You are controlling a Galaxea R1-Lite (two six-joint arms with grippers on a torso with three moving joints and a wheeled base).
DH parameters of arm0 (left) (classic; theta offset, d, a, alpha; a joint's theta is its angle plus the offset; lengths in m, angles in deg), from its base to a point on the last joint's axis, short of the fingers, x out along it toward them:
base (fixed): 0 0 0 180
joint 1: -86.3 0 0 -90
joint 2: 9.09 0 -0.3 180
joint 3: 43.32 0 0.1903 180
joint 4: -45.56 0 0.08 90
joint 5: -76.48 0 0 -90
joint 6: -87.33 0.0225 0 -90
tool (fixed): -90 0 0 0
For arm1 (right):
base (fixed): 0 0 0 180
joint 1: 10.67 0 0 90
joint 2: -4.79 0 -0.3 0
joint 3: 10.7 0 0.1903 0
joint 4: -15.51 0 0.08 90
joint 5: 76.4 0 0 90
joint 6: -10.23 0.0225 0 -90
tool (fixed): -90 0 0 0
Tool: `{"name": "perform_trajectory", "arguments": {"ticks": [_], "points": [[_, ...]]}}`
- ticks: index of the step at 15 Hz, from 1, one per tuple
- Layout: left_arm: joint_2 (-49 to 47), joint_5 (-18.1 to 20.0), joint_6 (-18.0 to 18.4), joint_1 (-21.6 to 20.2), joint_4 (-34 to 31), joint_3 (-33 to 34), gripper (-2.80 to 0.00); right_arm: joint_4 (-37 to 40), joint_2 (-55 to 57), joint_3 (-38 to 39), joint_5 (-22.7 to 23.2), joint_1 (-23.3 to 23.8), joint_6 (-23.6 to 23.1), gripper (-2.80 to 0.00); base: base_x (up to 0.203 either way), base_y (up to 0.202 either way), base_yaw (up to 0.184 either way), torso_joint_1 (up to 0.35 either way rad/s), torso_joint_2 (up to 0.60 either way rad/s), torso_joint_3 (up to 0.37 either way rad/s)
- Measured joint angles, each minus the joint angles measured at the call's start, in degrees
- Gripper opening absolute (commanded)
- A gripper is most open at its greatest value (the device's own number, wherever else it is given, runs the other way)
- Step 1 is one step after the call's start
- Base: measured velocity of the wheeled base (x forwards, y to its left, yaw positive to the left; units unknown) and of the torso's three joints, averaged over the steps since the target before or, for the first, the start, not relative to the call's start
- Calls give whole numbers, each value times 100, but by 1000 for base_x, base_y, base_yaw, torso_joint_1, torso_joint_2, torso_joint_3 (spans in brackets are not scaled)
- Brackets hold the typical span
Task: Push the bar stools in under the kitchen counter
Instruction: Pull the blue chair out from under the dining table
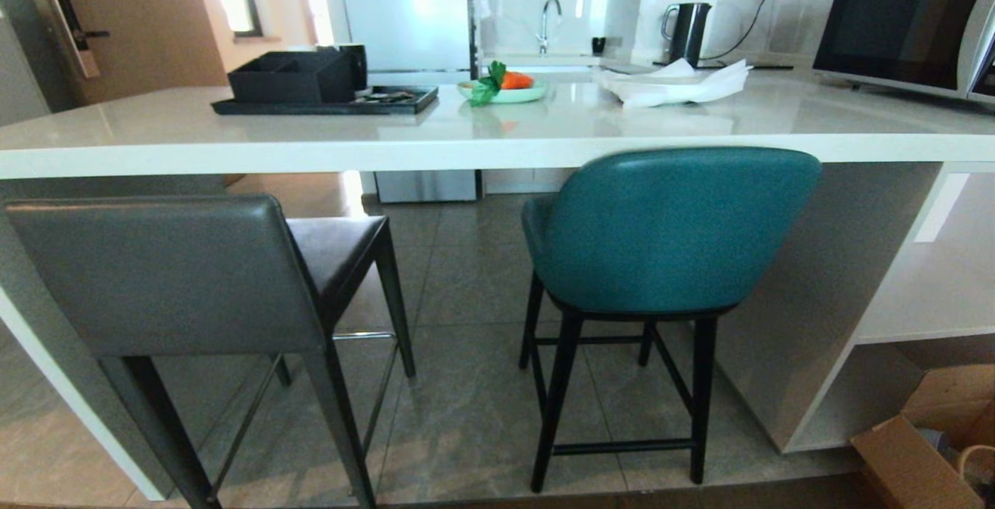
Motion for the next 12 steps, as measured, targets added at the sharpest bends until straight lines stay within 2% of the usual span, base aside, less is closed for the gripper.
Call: {"name": "perform_trajectory", "arguments": {"ticks": [12], "points": [[0, 2, 0, 2, 0, 0, -280, 0, 0, 0, -1, 0, -4, -280, 0, -194, 1, 2, 4, 3]]}}
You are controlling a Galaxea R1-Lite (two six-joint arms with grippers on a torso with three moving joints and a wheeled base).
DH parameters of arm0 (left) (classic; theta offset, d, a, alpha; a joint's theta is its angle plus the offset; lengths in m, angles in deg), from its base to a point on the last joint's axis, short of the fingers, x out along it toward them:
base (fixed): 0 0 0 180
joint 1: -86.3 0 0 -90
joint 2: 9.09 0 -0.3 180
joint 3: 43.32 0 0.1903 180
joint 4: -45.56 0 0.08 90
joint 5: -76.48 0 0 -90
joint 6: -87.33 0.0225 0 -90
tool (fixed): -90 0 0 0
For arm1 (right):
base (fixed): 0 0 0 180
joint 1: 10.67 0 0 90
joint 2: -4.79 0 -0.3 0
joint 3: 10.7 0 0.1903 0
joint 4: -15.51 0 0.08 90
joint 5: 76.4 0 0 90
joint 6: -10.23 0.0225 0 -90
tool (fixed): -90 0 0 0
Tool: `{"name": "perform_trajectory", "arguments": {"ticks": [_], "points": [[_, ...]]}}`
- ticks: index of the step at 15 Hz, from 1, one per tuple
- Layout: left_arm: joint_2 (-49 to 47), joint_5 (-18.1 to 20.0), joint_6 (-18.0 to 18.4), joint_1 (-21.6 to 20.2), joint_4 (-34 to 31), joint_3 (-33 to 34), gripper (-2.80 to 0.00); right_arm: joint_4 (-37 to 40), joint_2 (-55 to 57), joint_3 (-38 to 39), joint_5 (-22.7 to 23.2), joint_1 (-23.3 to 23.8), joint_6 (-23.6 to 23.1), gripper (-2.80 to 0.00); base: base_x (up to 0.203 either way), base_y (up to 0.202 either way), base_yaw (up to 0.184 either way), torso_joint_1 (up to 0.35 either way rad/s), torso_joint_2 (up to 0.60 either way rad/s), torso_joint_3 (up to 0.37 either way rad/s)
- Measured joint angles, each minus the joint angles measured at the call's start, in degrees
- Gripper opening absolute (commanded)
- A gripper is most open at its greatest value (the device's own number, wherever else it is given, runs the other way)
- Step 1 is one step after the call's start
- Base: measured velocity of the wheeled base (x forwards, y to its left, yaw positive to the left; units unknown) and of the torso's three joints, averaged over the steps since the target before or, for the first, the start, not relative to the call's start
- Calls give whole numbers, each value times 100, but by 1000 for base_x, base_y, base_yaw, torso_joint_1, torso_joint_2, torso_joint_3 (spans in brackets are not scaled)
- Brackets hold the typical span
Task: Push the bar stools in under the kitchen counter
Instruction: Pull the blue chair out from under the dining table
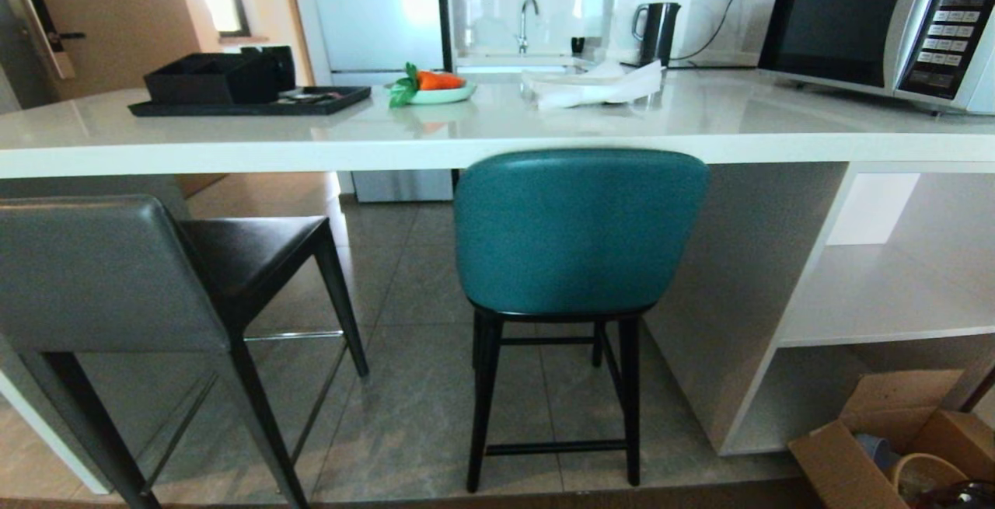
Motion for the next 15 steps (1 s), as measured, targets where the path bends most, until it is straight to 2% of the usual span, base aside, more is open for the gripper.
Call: {"name": "perform_trajectory", "arguments": {"ticks": [6, 15], "points": [[0, -1, 0, -5, 2, 0, -280, 0, 0, 0, 1, -6, 0, -280, 0, -166, 0, 3, 2, 2], [0, 0, 0, -2, -1, 0, -280, 0, 0, 0, 2, 0, 3, -280, 0, 0, 0, 0, 0, 0]]}}
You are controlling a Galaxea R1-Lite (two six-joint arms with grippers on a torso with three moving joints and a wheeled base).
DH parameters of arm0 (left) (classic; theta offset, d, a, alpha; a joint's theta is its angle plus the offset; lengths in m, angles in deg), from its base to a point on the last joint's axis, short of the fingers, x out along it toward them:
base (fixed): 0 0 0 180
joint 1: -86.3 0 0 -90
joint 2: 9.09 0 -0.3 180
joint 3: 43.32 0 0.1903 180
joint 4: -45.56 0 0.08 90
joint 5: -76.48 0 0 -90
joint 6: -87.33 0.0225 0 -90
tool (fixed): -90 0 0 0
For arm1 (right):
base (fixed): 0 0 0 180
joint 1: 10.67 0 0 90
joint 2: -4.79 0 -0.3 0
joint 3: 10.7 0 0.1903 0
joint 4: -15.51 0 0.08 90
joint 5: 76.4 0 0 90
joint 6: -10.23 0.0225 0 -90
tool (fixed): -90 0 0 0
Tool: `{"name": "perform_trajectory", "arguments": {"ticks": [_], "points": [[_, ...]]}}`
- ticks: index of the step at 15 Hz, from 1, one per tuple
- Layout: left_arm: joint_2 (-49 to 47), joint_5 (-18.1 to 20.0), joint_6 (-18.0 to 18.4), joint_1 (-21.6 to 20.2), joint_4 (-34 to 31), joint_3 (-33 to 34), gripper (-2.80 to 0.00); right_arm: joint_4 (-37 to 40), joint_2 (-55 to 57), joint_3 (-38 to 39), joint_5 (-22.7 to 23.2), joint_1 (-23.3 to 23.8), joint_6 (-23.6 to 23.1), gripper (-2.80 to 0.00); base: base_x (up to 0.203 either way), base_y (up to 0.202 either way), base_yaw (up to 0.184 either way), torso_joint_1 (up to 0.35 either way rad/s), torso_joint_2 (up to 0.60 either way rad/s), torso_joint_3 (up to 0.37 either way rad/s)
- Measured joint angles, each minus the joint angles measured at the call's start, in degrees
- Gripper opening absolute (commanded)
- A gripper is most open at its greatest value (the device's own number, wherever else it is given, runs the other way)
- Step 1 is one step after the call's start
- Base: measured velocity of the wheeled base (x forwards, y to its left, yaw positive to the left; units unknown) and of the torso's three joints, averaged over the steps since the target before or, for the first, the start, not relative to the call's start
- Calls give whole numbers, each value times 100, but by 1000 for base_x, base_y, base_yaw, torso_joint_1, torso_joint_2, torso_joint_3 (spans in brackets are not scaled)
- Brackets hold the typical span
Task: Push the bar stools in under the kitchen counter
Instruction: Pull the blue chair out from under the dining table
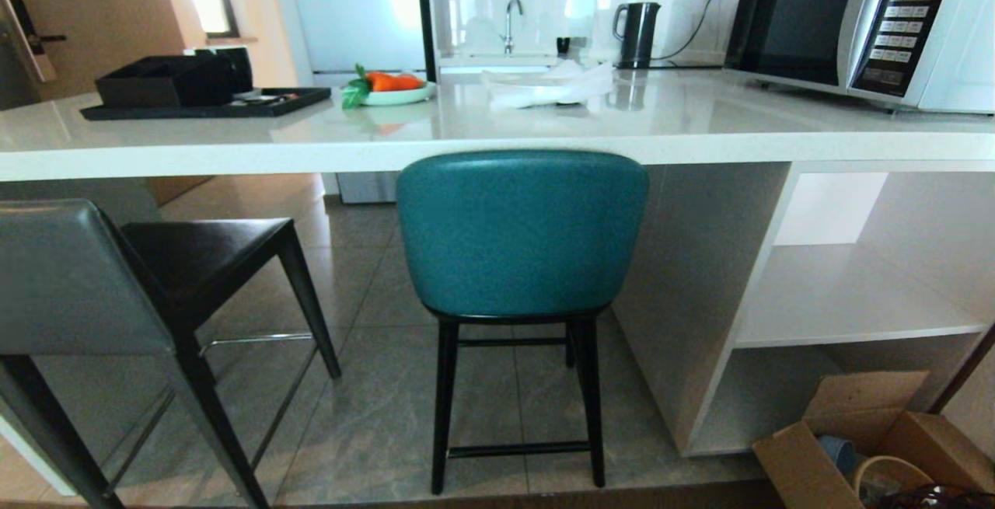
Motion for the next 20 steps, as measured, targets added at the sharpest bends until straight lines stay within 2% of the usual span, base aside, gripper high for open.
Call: {"name": "perform_trajectory", "arguments": {"ticks": [3, 16, 20], "points": [[0, -1, 1, 0, 4, 0, -280, 0, 0, 0, 0, -4, 0, -280, 70, 0, 2, -3, 2, 6], [0, -2, 0, 0, 1, 0, -280, -2, 0, 0, 1, 2, -4, -280, 193, 0, 2, 3, 2, 0], [0, -2, -1, 0, 1, 0, -280, 0, 0, 0, 0, -4, 0, -280, 32, 0, 1, 1, 1, 0]]}}
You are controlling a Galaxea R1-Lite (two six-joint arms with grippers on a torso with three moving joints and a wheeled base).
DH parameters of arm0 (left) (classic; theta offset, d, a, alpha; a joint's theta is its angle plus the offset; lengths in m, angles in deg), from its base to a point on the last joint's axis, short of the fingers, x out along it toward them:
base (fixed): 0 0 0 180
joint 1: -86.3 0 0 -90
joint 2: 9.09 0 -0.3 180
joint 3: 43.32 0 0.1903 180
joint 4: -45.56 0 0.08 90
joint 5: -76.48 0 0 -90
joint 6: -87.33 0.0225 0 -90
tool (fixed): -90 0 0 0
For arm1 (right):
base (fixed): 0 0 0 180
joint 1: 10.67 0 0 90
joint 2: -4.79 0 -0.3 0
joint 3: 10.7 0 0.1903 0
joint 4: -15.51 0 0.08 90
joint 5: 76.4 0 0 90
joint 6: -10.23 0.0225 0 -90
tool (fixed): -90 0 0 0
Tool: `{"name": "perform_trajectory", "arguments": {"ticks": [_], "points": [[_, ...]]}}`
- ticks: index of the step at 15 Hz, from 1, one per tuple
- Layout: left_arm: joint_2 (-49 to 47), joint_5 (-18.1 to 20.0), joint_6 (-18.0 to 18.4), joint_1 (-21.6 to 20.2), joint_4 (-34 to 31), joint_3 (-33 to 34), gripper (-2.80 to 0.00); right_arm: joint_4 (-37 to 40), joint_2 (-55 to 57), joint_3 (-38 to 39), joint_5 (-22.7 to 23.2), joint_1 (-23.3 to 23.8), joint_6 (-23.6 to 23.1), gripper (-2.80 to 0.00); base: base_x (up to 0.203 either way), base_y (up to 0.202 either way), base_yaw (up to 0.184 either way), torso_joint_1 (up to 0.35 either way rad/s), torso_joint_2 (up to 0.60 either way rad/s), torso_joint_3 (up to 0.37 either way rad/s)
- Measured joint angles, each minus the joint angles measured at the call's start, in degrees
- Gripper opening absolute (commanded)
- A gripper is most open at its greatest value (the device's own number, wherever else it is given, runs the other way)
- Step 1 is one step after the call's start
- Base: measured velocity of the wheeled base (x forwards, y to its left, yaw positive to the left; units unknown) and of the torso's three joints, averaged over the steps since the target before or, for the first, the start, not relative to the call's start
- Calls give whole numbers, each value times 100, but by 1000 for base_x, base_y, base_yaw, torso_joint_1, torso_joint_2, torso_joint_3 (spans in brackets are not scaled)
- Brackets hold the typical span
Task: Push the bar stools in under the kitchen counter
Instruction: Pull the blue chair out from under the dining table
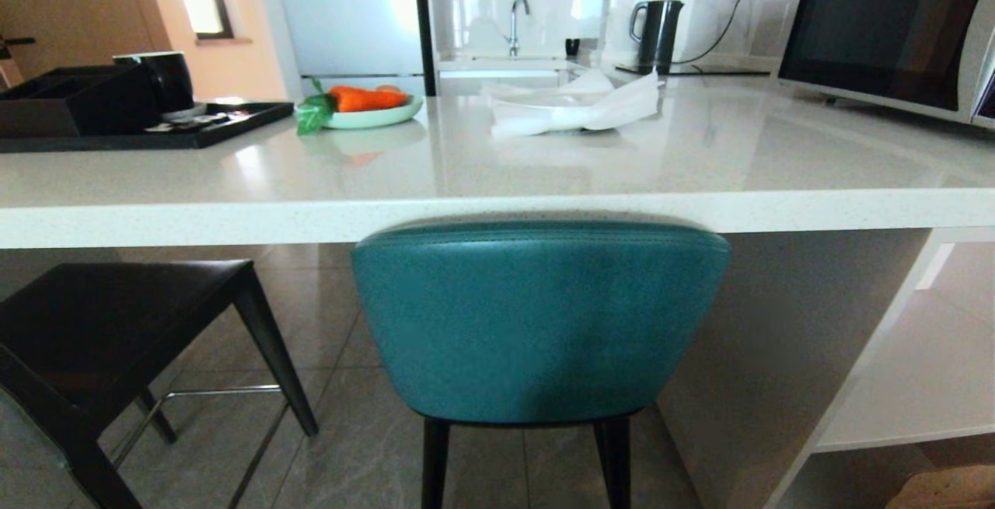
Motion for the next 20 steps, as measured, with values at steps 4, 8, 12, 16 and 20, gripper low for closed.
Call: {"name": "perform_trajectory", "arguments": {"ticks": [4, 8, 12, 16, 20], "points": [[0, 2, 11, -3, 0, 0, -280, 0, 0, 0, 9, 6, -8, -280, 0, 0, 0, 0, 0, 0], [0, -7, 86, -20, 9, 0, -280, -23, 0, 0, 26, 9, -129, -280, 0, 0, 0, 0, 0, 0], [0, 16, 229, -17, -39, 0, -280, -37, 0, -5, 40, 9, -154, -280, 0, 0, 0, 0, 0, 0], [0, 166, 407, -17, -17, -50, -280, -94, 263, -577, 302, 4, -74, -280, 0, 0, 0, 0, 0, 0], [-532, 712, 56, -22, -24, -918, -280, -206, 953, -1001, 626, -39, 32, -280, 0, 0, 0, 0, 0, 0]]}}
